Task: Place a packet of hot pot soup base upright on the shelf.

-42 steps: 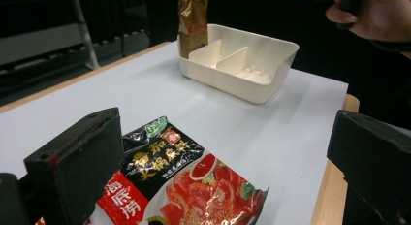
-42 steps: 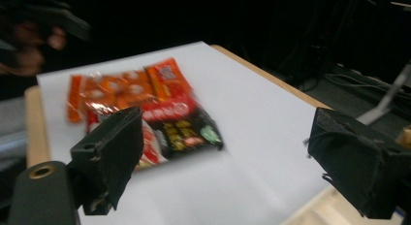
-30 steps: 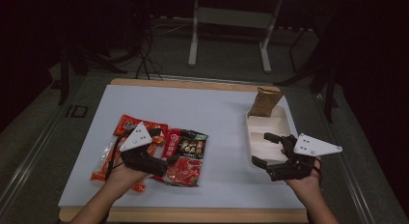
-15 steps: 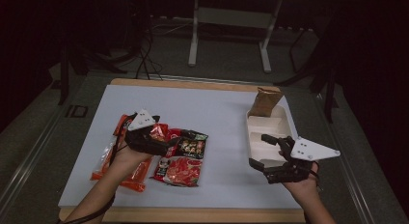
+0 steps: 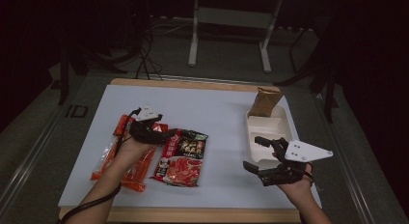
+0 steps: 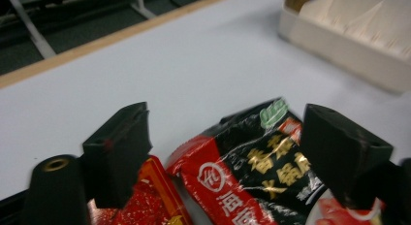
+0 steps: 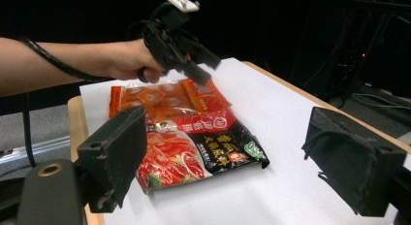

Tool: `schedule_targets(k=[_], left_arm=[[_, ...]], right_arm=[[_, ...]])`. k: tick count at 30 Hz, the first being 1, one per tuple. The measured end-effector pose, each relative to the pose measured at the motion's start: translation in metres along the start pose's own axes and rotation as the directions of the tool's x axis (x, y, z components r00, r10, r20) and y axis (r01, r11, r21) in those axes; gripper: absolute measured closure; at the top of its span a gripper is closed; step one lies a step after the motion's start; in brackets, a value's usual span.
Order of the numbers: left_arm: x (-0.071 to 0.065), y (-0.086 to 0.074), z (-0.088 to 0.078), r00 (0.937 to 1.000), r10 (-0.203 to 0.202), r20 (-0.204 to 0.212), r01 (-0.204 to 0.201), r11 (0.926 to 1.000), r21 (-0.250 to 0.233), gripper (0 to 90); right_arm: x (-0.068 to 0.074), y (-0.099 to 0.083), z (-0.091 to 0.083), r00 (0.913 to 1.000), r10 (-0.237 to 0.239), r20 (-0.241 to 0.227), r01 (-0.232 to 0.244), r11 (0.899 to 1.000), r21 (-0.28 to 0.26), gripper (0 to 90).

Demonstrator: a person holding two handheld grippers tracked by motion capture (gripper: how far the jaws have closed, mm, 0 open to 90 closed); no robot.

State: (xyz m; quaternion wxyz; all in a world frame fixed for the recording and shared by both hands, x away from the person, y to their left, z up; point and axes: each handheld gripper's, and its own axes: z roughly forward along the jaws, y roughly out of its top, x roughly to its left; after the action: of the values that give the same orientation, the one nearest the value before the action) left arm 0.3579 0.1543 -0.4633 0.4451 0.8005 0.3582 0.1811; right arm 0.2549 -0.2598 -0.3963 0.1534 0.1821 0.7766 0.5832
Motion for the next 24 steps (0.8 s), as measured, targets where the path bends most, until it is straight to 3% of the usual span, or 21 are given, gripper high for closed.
schedule_targets(k=[7, 12, 15, 16, 24], left_arm=[[0.007, -0.011, 0.024, 0.9998, -0.02, -0.008, 0.02, 0.9979, 0.061, 29.7], [0.01, -0.019, 0.04, 0.9997, -0.02, -0.012, 0.021, 0.9909, 0.133, 32.5], [0.011, -0.021, 0.044, 0.9995, -0.026, -0.017, 0.028, 0.9883, 0.15, 34.3], [0.01, -0.024, 0.049, 0.9992, -0.012, -0.037, 0.018, 0.986, 0.166, 34.3], [0.011, -0.027, 0.06, 1.0, -0.006, -0.002, 0.006, 0.9843, 0.177, 39.4]], right_arm=[[0.0, -0.002, 0.003, 0.9998, 0.008, -0.017, -0.008, 1.0, 0.013, 15.9], [0.002, -0.004, 0.005, 0.9997, 0.011, -0.023, -0.01, 1.0, 0.024, 15.9], [0.002, -0.005, 0.006, 0.9998, 0.006, -0.021, -0.005, 1.0, 0.026, 15.9], [0.002, -0.005, 0.006, 0.9996, 0.009, -0.026, -0.009, 1.0, 0.028, 15.9], [0.002, -0.007, 0.007, 0.9994, 0.016, -0.033, -0.014, 0.999, 0.046, 15.9]])
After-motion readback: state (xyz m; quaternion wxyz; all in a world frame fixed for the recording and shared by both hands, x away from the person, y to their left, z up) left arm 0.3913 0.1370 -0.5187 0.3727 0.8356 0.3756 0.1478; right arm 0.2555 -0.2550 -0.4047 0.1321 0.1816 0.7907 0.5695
